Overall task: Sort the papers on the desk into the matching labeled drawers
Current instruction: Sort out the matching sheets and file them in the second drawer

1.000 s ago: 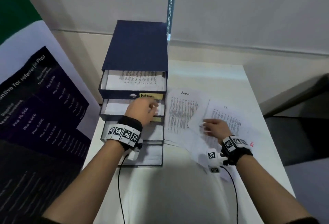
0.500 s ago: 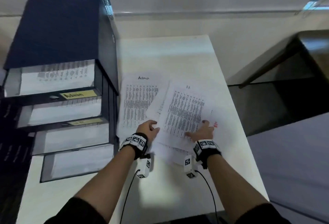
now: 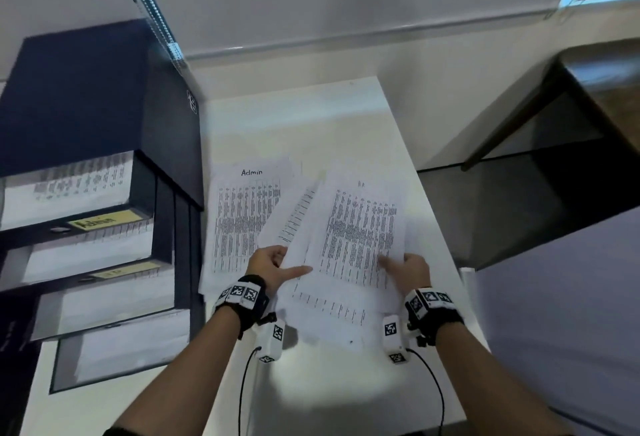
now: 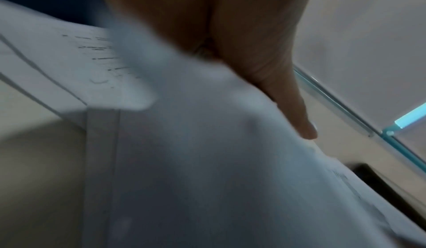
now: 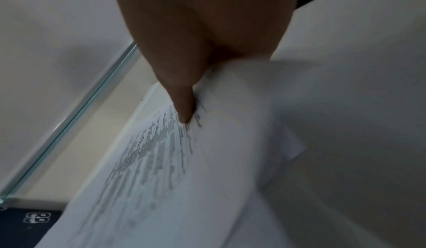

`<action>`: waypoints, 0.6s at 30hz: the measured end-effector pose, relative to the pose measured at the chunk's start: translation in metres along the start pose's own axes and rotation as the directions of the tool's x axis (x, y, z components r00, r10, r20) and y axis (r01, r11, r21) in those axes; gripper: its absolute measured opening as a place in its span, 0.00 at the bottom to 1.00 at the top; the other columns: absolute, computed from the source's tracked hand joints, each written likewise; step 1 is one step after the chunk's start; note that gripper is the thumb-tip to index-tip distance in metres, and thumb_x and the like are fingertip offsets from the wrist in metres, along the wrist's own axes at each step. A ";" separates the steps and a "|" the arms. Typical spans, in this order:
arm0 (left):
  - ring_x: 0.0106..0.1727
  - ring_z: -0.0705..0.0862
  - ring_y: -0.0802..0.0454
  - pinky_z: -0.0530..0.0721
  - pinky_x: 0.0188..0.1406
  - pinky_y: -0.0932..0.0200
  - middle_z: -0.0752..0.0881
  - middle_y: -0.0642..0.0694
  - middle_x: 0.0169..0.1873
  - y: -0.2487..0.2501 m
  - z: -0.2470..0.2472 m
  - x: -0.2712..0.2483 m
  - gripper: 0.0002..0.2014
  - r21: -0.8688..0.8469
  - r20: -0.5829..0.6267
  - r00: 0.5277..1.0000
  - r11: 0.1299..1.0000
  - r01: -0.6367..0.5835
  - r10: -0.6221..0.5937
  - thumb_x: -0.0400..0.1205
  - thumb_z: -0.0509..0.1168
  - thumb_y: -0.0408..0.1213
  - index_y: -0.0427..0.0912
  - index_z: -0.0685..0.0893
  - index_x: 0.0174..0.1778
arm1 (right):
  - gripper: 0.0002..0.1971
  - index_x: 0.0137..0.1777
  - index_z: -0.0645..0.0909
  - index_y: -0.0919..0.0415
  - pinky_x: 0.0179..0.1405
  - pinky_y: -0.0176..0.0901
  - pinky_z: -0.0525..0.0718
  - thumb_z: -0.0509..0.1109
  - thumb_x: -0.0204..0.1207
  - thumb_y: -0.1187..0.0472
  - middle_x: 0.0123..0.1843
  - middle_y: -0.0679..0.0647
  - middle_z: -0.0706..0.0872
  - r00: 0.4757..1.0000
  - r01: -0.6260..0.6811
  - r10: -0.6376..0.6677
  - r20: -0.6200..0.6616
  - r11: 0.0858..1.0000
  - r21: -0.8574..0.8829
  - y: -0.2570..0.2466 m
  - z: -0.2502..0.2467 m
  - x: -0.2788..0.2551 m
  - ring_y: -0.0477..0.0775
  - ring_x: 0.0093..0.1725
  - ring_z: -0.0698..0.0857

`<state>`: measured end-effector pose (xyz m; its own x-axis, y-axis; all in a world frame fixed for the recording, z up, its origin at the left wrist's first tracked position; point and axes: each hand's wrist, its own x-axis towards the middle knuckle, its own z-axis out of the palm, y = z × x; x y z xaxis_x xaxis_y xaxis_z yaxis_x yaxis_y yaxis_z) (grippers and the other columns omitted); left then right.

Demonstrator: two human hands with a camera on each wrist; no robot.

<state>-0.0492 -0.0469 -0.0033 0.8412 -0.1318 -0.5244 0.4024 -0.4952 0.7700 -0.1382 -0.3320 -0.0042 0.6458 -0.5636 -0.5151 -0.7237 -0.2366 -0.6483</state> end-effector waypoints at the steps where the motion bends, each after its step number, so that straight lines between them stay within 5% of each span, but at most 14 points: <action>1: 0.35 0.83 0.51 0.88 0.41 0.52 0.88 0.44 0.34 -0.001 -0.001 -0.002 0.27 -0.033 0.016 1.000 0.999 0.004 -0.004 0.53 0.88 0.51 0.44 0.91 0.43 | 0.19 0.35 0.86 0.68 0.32 0.42 0.79 0.79 0.72 0.49 0.33 0.57 0.87 1.000 -0.008 0.008 -0.002 1.000 -0.012 0.004 -0.008 -0.001 0.55 0.32 0.83; 4: 0.31 0.78 0.54 0.82 0.33 0.62 0.81 0.49 0.28 -0.012 -0.003 -0.002 0.26 -0.065 -0.001 0.999 0.997 0.036 -0.037 0.57 0.88 0.48 0.42 0.92 0.47 | 0.17 0.30 0.80 0.62 0.36 0.45 0.78 0.74 0.77 0.55 0.31 0.59 0.83 0.996 0.025 -0.027 -0.088 0.999 -0.023 0.016 -0.035 -0.002 0.58 0.36 0.82; 6: 0.30 0.75 0.57 0.81 0.33 0.66 0.77 0.54 0.27 -0.021 -0.009 0.000 0.32 -0.039 -0.028 0.999 0.998 0.043 -0.044 0.57 0.87 0.48 0.39 0.90 0.56 | 0.10 0.40 0.85 0.66 0.42 0.46 0.78 0.72 0.80 0.60 0.37 0.61 0.83 0.987 0.005 0.000 -0.158 1.000 0.028 0.022 -0.055 -0.005 0.59 0.43 0.84; 8: 0.37 0.85 0.58 0.89 0.44 0.56 0.87 0.54 0.36 -0.025 -0.015 0.000 0.37 0.063 0.015 1.000 0.998 0.010 -0.011 0.61 0.86 0.49 0.41 0.85 0.65 | 0.12 0.53 0.85 0.72 0.47 0.46 0.78 0.71 0.81 0.61 0.45 0.65 0.87 0.979 -0.028 0.039 -0.201 0.998 0.061 0.030 -0.069 -0.008 0.59 0.47 0.84; 10: 0.48 0.89 0.54 0.89 0.53 0.56 0.90 0.49 0.49 -0.022 -0.017 -0.004 0.31 0.144 0.043 0.999 0.989 -0.023 0.017 0.70 0.82 0.37 0.45 0.80 0.70 | 0.13 0.56 0.85 0.72 0.47 0.44 0.76 0.71 0.80 0.61 0.49 0.66 0.89 0.979 -0.035 0.049 -0.198 0.996 0.076 0.036 -0.076 -0.008 0.59 0.47 0.84; 12: 0.57 0.86 0.49 0.85 0.58 0.57 0.85 0.47 0.58 -0.020 -0.015 -0.007 0.30 0.197 0.022 1.000 0.980 -0.024 0.020 0.74 0.78 0.29 0.49 0.78 0.71 | 0.11 0.55 0.85 0.69 0.48 0.45 0.77 0.73 0.79 0.61 0.49 0.65 0.88 0.987 -0.029 0.045 -0.153 0.994 0.104 0.040 -0.073 -0.008 0.57 0.45 0.83; 14: 0.64 0.83 0.45 0.83 0.67 0.49 0.83 0.46 0.66 -0.017 -0.011 -0.007 0.29 0.232 0.031 0.999 0.972 -0.019 0.012 0.75 0.77 0.32 0.48 0.77 0.72 | 0.08 0.52 0.84 0.63 0.49 0.50 0.83 0.77 0.75 0.62 0.49 0.62 0.89 0.997 -0.025 0.034 -0.065 0.991 0.131 0.043 -0.063 -0.012 0.57 0.46 0.85; 18: 0.62 0.83 0.40 0.78 0.64 0.54 0.83 0.38 0.66 -0.001 0.003 -0.006 0.22 0.467 0.007 1.000 0.884 -0.020 0.019 0.83 0.69 0.44 0.29 0.82 0.65 | 0.13 0.51 0.85 0.62 0.50 0.52 0.88 0.81 0.68 0.61 0.49 0.59 0.90 0.991 -0.020 0.024 0.128 0.999 -0.030 0.044 -0.023 -0.028 0.58 0.48 0.89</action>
<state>-0.0559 -0.0484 -0.0025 0.8465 -0.1470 -0.5117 0.1698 -0.8363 0.5212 -0.1934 -0.3446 -0.0051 0.6544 -0.4631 -0.5978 -0.7433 -0.2490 -0.6209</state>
